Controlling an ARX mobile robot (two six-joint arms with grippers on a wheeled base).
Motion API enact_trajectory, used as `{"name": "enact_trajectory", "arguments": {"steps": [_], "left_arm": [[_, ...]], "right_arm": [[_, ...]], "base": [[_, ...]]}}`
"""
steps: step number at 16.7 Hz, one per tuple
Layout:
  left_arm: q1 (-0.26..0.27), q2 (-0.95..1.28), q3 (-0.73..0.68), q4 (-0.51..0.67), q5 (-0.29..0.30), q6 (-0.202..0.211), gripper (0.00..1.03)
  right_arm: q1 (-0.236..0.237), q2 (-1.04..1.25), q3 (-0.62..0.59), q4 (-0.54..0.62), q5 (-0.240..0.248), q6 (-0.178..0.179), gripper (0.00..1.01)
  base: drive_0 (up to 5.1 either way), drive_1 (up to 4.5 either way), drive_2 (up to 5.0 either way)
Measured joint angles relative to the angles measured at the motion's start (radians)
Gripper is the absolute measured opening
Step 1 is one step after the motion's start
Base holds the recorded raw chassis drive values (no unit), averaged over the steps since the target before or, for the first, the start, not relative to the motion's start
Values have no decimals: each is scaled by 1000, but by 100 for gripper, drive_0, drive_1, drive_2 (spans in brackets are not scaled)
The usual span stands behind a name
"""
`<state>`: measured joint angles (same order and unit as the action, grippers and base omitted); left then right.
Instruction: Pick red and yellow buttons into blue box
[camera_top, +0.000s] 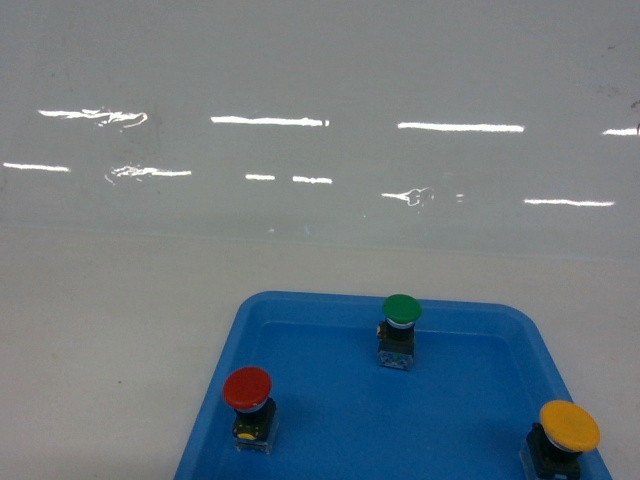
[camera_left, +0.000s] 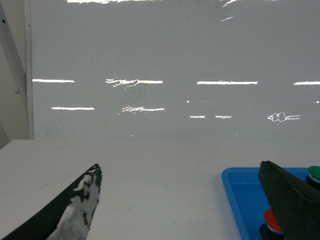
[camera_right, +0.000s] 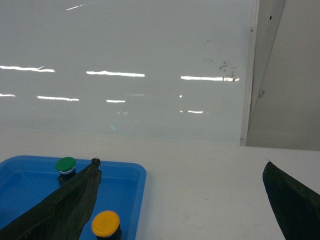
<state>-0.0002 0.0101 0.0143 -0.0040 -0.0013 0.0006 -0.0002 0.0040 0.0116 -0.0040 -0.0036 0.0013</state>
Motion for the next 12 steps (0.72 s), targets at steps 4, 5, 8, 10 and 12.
{"name": "enact_trajectory", "arguments": {"steps": [4,5,8,10,12], "left_arm": [[0,0,0,0,0,-1,98],[0,0,0,0,0,-1,98],[0,0,0,0,0,-1,98],[0,0,0,0,0,-1,98],[0,0,0,0,0,0,98]], "right_arm": [[0,0,0,0,0,0,98],[0,0,0,0,0,0,98],[0,0,0,0,0,0,98],[0,0,0,0,0,0,98],[0,0,0,0,0,0,98]], "base": [[0,0,0],[0,0,0],[0,0,0],[0,0,0],[0,0,0]]}}
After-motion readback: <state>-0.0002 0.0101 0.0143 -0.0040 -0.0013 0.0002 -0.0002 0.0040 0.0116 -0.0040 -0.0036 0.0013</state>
